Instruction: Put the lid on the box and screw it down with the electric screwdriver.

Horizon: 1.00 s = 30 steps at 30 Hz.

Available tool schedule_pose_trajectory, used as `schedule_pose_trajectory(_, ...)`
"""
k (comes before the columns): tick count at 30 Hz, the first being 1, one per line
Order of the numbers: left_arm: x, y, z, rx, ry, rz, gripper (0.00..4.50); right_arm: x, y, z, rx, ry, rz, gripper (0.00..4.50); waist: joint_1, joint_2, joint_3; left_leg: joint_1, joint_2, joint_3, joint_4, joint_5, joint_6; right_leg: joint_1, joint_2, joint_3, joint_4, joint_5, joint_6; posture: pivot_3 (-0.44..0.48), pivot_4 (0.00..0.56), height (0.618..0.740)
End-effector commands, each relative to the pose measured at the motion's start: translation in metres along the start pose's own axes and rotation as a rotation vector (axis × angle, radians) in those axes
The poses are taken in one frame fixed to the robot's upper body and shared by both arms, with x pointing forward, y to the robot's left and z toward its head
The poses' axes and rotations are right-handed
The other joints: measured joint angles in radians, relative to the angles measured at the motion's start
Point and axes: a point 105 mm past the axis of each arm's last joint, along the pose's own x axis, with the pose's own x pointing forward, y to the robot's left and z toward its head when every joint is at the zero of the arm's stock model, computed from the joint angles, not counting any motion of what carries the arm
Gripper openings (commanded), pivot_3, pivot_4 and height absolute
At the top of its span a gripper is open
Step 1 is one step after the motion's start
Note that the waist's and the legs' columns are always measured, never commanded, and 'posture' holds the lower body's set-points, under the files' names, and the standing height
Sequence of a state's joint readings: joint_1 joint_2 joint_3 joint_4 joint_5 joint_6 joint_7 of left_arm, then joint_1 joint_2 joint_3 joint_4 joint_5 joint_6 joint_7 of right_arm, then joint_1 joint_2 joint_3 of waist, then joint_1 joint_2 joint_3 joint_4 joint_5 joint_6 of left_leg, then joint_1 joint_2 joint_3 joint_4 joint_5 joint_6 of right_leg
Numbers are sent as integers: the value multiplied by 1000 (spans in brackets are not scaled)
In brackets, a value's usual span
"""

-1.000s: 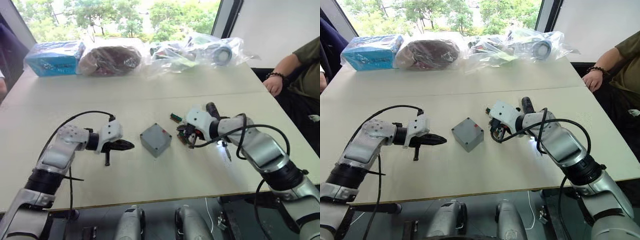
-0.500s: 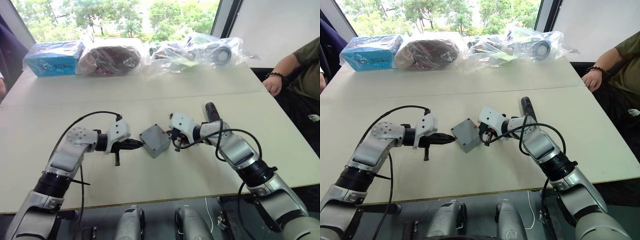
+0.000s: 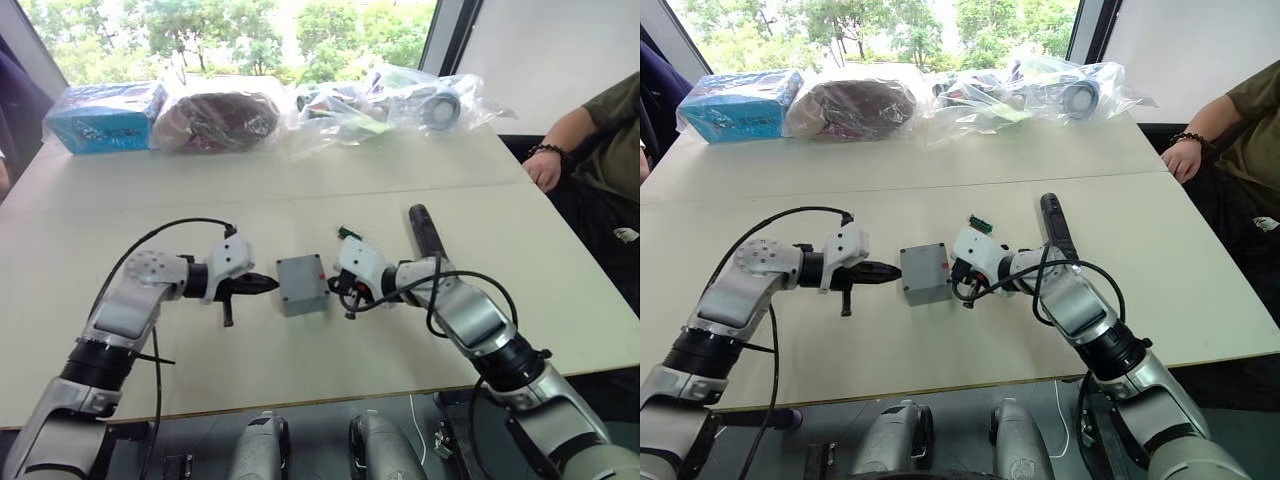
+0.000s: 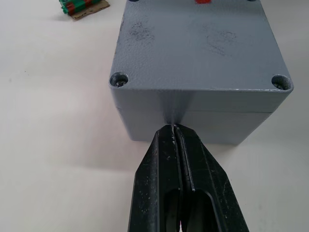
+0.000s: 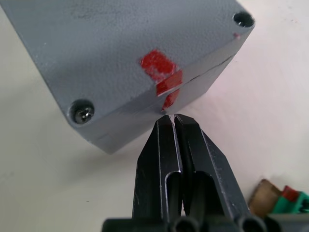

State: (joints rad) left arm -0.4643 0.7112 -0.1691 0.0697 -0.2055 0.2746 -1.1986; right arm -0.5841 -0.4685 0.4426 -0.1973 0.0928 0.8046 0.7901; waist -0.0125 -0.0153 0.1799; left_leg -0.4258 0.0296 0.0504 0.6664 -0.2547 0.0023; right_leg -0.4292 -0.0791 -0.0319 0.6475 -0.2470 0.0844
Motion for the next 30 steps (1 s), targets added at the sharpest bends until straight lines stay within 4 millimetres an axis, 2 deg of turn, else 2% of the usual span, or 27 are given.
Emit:
schedule_pose_trajectory(1, -7, 1, 9, 42, -22, 2, 0, -1, 10, 19, -41, -68, 29, 72, 0, 0, 0, 0, 0, 0, 0, 0, 0, 0, 0, 0, 0, 0, 0, 0, 150, 740)
schedule_pose_trajectory(4, -9, -1, 7, 42, -14, -4, 0, -4, 6, 18, -49, -57, 10, 72, 1, 0, 0, 0, 0, 0, 0, 0, 0, 0, 0, 0, 0, 0, 0, 0, 150, 740)
schedule_pose_trajectory(7, -17, 0, 10, 55, -8, -3, 0, -15, -7, 17, -51, -51, -47, 72, 1, 0, 0, 0, 0, 0, 0, 0, 0, 0, 0, 0, 0, 0, 0, 0, 150, 740)
schedule_pose_trajectory(13, -44, 18, 47, 81, -94, 56, 0, -53, -56, 29, -8, -118, -274, 72, 5, 0, 0, 0, 0, 0, 0, 0, 0, 0, -1, 0, 0, 0, 0, 0, 150, 740)
schedule_pose_trajectory(16, -53, 29, 68, 98, -146, 100, 0, -61, -77, 34, 41, -155, -356, 72, 2, 0, 0, 0, 0, 0, 0, 0, 0, 0, -1, 0, 0, 0, 0, 0, 150, 740)
schedule_pose_trajectory(18, -56, 36, 83, 119, -183, 121, 0, -59, -92, 33, 93, -164, -407, 72, 1, 0, 0, 0, 0, 0, 0, 0, 0, 0, 0, 0, 0, 0, 0, 0, 150, 740)
schedule_pose_trajectory(21, -54, 42, 99, 149, -221, 134, 0, -49, -109, 30, 205, -185, -439, 824, -1, 0, 0, 0, 0, 0, 0, 0, 0, 0, 0, 0, 0, 0, 0, 0, 150, 740)
schedule_pose_trajectory(25, -49, 46, 110, 158, -254, 143, 0, -26, -110, 28, 300, -185, -388, 2485, -4, 0, 0, 0, 0, 1, 0, 0, 0, 0, 1, 0, 0, 0, 0, 0, 150, 740)
schedule_pose_trajectory(30, -46, 43, 110, 159, -256, 132, 0, -11, -109, 31, 345, -199, -351, 2485, -4, 0, 0, 0, 0, 1, 0, 0, 0, 0, 0, 0, 0, 0, 0, 0, 150, 740)
